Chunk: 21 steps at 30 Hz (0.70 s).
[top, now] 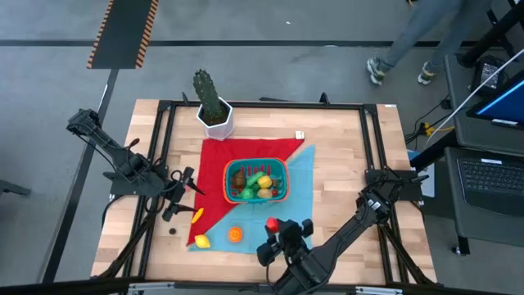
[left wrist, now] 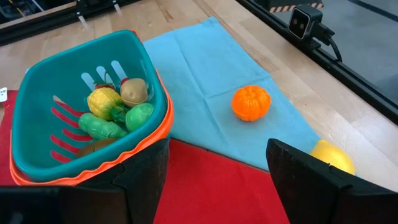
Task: Build produce basket
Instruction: Put the red strawberry into the blue basket
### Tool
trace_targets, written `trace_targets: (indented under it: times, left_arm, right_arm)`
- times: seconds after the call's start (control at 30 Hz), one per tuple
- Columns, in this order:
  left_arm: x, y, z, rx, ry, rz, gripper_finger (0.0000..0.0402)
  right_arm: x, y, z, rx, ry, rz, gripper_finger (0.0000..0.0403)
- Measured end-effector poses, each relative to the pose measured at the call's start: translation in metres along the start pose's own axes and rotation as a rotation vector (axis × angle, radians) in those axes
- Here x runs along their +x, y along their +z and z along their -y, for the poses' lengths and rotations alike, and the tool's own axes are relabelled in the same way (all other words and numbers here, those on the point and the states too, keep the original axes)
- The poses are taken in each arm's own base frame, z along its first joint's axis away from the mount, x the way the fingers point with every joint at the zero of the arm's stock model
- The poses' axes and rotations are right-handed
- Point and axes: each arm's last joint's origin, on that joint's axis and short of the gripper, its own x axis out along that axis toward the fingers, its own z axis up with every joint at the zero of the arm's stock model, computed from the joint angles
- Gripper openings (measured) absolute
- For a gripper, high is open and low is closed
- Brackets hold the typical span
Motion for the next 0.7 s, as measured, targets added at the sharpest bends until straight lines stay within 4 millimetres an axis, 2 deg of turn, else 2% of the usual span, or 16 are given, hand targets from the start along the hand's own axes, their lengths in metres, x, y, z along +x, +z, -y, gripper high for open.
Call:
trace_targets:
  times: [0.2,0.5,0.6,0.7]
  left_arm:
    - [0.0,0.0,0.0,-0.003,0.0,0.0,0.0263]
    - [0.0,0.0,0.0,-0.003,0.001,-0.001,0.0263]
    - [0.0,0.0,0.0,-0.004,0.001,0.0,0.0263]
    - [0.0,0.0,0.0,-0.004,0.001,0.0,0.0263]
  right_arm:
    - [0.0,0.003,-0.003,-0.105,0.043,0.145,0.019]
    - [-0.001,0.004,-0.004,-0.145,0.062,0.222,0.019]
    - [0.005,0.008,-0.005,-0.143,0.049,0.221,0.019]
    - [0.02,0.017,-0.005,-0.138,0.006,0.215,0.019]
